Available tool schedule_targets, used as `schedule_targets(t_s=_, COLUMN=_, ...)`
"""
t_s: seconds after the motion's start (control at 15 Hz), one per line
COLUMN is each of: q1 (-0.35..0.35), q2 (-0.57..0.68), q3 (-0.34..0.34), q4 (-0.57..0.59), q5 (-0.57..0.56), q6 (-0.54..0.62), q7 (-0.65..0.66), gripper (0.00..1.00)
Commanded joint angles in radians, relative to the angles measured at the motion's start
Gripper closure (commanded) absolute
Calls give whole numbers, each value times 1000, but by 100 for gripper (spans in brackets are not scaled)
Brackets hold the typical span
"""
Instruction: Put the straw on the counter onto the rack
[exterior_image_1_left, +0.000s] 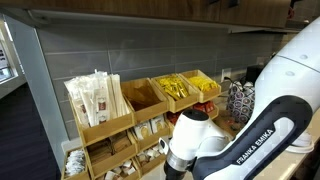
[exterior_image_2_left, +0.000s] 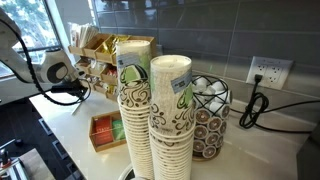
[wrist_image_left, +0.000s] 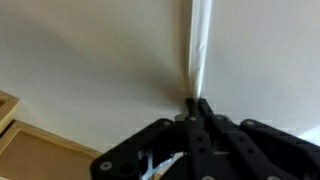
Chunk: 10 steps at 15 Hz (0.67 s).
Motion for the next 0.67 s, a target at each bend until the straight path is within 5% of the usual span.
schedule_targets(t_s=0.0, q1=-16, q2=-2, q3=20, q4=-4, q5=27, q6=9, q7=-28, gripper=99)
schedule_targets(t_s=0.6, q1=11, q2=-281, q3=48, q4=-69, q5=98, q6=4, q7=-76, gripper=99)
